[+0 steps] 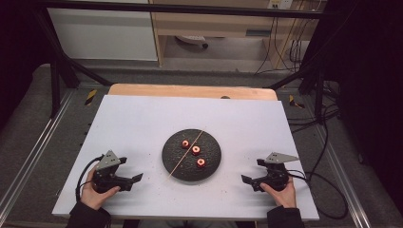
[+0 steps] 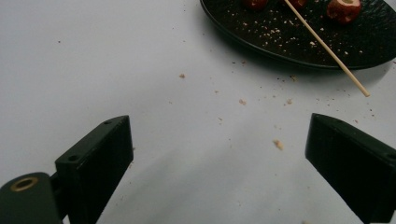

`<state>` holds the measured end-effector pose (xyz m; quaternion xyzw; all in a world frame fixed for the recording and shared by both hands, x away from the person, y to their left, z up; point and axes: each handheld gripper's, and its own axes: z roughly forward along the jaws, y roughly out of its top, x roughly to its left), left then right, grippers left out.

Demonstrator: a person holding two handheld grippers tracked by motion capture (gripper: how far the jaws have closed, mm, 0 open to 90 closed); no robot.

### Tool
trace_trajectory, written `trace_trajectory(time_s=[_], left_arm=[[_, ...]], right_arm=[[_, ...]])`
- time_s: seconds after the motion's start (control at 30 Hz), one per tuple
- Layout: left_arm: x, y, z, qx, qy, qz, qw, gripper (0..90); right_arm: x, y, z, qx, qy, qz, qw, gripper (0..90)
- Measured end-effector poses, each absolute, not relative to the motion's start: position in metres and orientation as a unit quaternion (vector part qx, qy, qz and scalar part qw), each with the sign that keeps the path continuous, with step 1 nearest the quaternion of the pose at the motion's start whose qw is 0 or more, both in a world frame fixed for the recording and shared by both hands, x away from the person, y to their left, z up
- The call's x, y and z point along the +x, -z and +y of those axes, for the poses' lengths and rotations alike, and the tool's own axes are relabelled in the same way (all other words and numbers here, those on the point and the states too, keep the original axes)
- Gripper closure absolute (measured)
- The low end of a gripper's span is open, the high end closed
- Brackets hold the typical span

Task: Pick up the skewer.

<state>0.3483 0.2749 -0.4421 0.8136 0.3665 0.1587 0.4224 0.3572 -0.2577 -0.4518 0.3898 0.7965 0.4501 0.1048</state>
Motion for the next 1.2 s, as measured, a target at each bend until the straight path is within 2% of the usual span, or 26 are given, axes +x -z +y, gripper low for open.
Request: trace_trajectory(time_s=[0.7,1.2], left_arm=[[0.346,0.436,0.259,0.818,-0.156,0.358,0.423,8.9],[0.35,0.419,0.226,0.832,-0.164,0.351,0.397,10.8]], right_arm=[[0.357,0.451,-0.258,0.392,-0.455,0.793,0.107,0.9],[0.357,0.45,-0.259,0.393,-0.454,0.792,0.107,0.9]])
